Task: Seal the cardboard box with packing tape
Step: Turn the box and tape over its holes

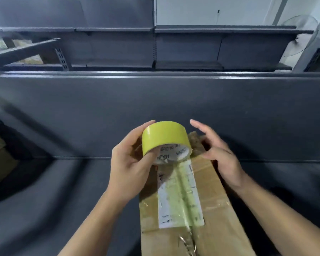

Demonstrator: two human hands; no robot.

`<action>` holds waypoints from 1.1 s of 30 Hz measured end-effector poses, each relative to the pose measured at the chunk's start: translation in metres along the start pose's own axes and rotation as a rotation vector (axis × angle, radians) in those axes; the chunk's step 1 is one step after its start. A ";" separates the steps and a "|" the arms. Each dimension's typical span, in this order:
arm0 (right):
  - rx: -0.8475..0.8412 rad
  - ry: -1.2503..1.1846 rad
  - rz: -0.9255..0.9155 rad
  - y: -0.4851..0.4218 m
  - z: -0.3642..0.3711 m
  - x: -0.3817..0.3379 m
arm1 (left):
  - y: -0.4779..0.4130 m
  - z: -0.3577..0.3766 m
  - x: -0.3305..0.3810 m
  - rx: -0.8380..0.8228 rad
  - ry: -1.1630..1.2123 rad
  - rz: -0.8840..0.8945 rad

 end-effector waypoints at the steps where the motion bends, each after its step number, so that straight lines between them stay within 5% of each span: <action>1: -0.011 -0.021 0.031 0.003 -0.001 0.009 | -0.004 0.008 0.001 -0.007 -0.025 0.001; 3: -0.022 0.026 0.079 0.013 -0.009 0.021 | -0.008 0.025 0.000 -0.022 -0.067 -0.016; 9: -0.214 0.696 0.424 0.038 -0.023 0.017 | -0.013 0.076 0.003 -0.154 -0.206 0.019; 15: -0.373 1.222 0.404 0.041 -0.006 0.008 | -0.018 0.079 0.013 -0.155 -0.279 0.032; 21: -0.395 1.329 0.424 0.042 -0.015 0.018 | -0.035 0.053 0.024 -0.240 -0.432 -0.062; 25: -0.417 1.326 0.435 0.045 -0.012 0.016 | -0.035 0.023 0.034 -0.426 -0.630 -0.003; 33: -0.457 1.362 0.441 0.047 -0.008 0.013 | -0.003 -0.014 -0.014 -0.545 -0.768 0.066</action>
Point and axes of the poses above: each hand's wrist, its own y-axis away from the middle knuckle, its own z-axis out of the palm, x = y × z, the point moved 9 cm from there along -y, towards the middle knuckle, and after that the axes turned 3 degrees about y, right-handed, at the moved point
